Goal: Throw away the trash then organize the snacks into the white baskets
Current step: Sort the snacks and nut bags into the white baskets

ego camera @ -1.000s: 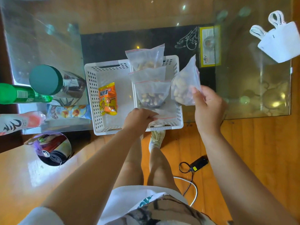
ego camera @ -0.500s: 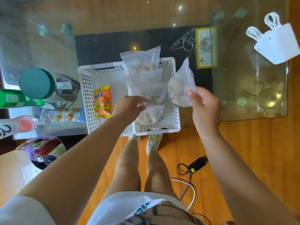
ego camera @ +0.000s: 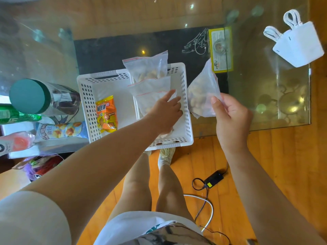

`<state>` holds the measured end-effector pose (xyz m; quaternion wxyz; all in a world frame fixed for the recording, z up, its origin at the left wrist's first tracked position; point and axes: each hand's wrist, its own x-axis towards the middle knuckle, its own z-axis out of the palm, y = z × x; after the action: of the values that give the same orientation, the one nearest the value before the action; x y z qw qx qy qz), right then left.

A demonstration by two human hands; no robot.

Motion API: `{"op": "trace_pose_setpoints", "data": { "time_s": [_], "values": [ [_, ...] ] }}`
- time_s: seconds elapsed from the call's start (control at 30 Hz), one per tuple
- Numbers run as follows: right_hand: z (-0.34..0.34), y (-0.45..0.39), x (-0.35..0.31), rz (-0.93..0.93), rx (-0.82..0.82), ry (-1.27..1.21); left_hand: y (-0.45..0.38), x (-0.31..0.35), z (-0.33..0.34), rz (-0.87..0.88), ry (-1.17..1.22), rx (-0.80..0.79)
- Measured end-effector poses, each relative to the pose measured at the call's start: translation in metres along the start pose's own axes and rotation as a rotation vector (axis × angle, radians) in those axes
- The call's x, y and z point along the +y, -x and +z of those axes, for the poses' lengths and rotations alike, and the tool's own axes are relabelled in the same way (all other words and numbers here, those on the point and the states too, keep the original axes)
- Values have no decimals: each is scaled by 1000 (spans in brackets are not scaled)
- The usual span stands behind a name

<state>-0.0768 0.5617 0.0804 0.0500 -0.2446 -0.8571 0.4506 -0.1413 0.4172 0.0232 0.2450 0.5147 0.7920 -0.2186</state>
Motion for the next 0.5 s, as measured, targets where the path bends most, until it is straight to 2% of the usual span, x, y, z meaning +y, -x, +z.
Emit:
{"op": "trace_pose_setpoints", "data": {
  "time_s": [0.27,0.5],
  "values": [
    [12,1,-4,-26,-50,6,7,-10,3,-68,29,-59],
    [40,0,3,2,-97,19,10,-11,15,-85,32,15]
  ]
}}
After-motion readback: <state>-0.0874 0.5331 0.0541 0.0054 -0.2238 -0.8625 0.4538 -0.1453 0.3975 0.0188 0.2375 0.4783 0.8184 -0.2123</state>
